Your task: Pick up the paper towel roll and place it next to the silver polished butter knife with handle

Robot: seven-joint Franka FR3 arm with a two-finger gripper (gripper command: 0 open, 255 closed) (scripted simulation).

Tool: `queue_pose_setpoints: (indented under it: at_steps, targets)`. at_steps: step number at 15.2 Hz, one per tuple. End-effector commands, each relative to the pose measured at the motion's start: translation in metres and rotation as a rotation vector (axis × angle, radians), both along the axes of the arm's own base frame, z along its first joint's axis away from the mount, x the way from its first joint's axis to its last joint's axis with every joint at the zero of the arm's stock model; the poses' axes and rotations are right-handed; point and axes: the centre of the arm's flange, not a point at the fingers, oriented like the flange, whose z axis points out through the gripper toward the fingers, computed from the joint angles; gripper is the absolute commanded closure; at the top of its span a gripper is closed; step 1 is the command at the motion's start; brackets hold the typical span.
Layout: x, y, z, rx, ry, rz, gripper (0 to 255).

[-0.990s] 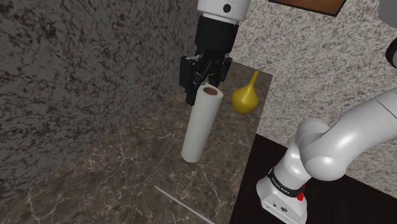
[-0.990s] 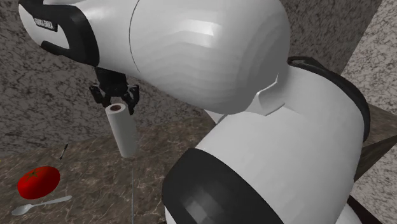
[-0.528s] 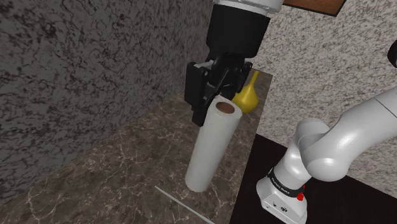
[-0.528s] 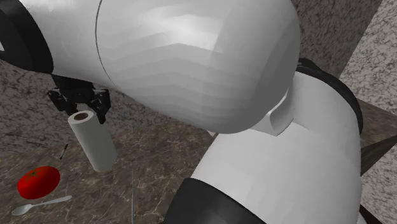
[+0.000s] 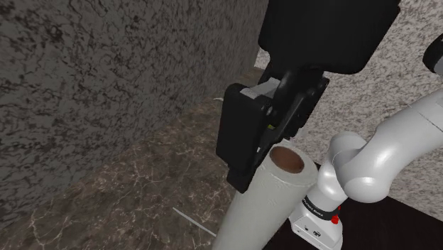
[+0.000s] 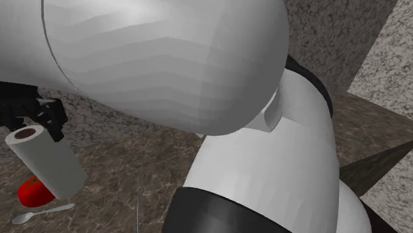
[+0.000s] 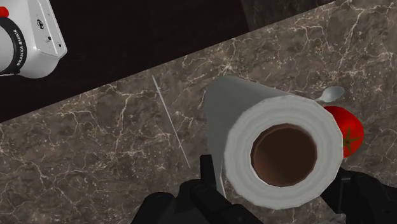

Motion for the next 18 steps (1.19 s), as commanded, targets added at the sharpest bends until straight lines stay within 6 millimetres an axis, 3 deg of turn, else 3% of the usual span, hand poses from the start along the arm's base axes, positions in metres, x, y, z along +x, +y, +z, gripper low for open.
queue_pose_setpoints:
  at_steps: [1,2,18]
  targets:
    - [-0.021,0.012,0.010,0.000,0.000,-0.002,255]
    - [-0.032,0.022,0.014,0.000,0.000,-0.002,255]
    - [-0.032,0.022,-0.070,0.000,0.000,-0.002,255]
